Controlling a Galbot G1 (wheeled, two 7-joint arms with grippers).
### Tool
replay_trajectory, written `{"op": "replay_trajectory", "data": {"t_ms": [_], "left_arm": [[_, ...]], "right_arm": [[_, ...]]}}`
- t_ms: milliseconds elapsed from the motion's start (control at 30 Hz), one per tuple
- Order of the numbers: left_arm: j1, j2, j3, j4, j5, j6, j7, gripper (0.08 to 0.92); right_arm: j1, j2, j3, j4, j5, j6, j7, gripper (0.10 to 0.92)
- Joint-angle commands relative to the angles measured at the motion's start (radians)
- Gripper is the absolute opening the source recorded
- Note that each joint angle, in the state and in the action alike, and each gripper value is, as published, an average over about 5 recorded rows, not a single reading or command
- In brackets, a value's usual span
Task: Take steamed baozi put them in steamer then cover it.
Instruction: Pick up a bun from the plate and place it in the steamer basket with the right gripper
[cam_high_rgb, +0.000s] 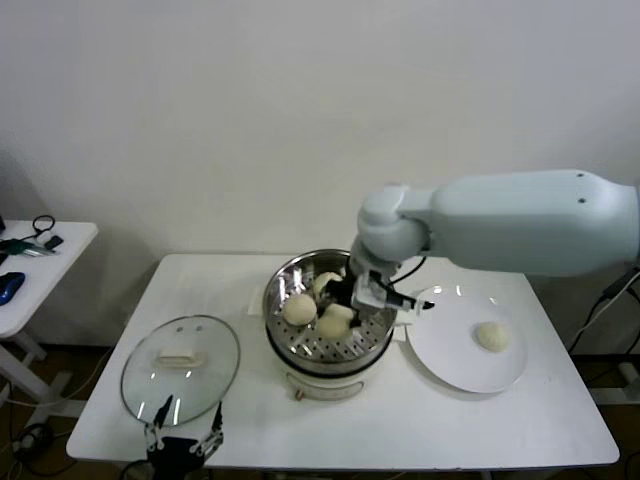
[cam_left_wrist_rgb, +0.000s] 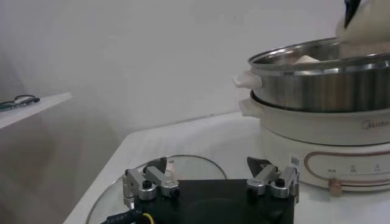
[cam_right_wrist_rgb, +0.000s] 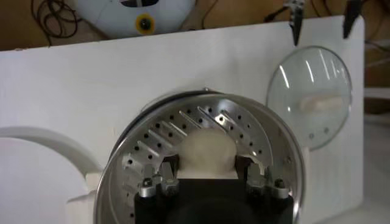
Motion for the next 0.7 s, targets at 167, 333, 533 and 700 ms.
{"op": "replay_trajectory", "data": {"t_ms": [167,333,533,700], "left_arm": [[0.0,0.001,-0.004,0.0,-0.002,-0.001,-0.002,0.823],[-0.001,0.001,-0.006,0.001,-0.004,-0.002,-0.003,0.823],[-0.003,0.0,-0.004,0.005,-0.004,-0.003,-0.004,0.823],[-0.005,-0.002,-0.003,0.004,-0.003,-0.002,-0.004,0.823]], "right_arm": [[-0.118,0.09,-0.024,-0.065,-0.147,0.044,0.032,0.619],[-0.129,0.095,-0.022,-0.096,-0.164,0.052,0.035,0.619],[-0.137,0.099,-0.019,-0.106,-0.164,0.046,0.058,0.62],[-0.106,0.088,0.0,-0.116,-0.124,0.048,0.052,0.7]]}}
